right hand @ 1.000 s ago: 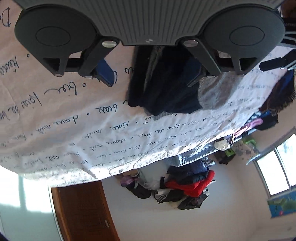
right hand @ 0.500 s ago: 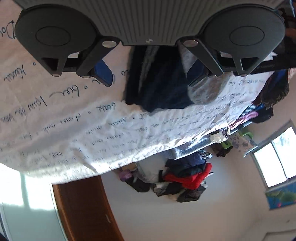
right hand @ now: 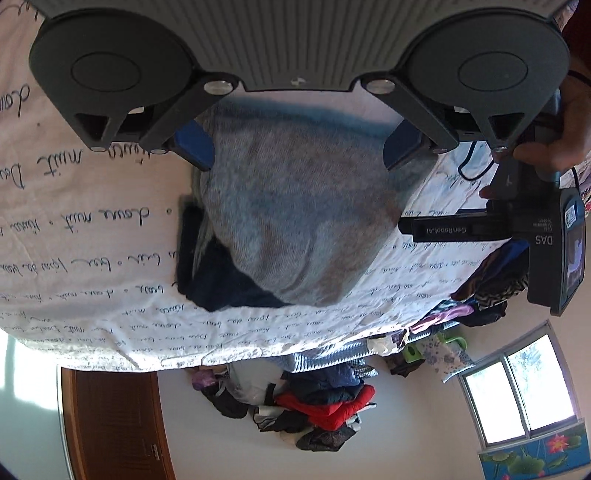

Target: Fold small clothes

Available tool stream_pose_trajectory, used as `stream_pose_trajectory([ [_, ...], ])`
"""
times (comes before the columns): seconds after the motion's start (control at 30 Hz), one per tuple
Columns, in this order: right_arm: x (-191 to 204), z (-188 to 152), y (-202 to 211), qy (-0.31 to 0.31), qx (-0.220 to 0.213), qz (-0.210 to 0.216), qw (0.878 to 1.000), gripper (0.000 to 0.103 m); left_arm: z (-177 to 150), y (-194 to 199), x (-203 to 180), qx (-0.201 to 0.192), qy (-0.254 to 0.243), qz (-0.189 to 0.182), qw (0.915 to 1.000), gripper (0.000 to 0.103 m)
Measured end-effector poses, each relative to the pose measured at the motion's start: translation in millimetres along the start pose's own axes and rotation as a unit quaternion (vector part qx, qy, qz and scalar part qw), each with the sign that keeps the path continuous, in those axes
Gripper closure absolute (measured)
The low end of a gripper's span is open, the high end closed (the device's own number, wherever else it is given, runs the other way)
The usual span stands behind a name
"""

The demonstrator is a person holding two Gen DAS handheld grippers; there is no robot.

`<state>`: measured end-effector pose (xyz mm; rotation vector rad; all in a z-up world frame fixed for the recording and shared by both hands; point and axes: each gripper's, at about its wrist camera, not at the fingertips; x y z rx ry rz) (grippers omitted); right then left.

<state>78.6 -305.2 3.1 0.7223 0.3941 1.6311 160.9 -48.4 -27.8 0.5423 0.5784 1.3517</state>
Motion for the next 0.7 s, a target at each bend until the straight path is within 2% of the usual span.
stream_pose_trajectory([
  [0.13, 5.3, -19.9, 6.6, -0.016, 0.044, 0.020, 0.999, 0.004, -17.1, 11.2, -2.5, 0.014, -0.015, 0.005, 0.9998, 0.011],
  [0.23, 12.1, -30.8, 12.6, -0.025, 0.072, 0.056, 0.996, 0.004, -31.7, 24.3, -0.5, 0.017, -0.022, 0.005, 0.9996, 0.010],
  [0.47, 36.5, -45.2, 32.5, -0.002, 0.083, 0.118, 0.990, 0.004, -60.3, 48.2, 23.4, 0.054, -0.011, 0.032, 0.9980, 0.007],
  [0.7, 44.3, -55.3, 24.3, 0.026, 0.088, 0.081, 0.993, 0.004, -73.5, 61.2, 31.6, 0.041, -0.016, 0.059, 0.9973, 0.007],
])
Point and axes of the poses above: each gripper's, at about its wrist camera, not at the fingertips, and y roughly against the way its jaws point, x to its left, z to its top, and after that the axes turned 4 degrees about -z, right-handed
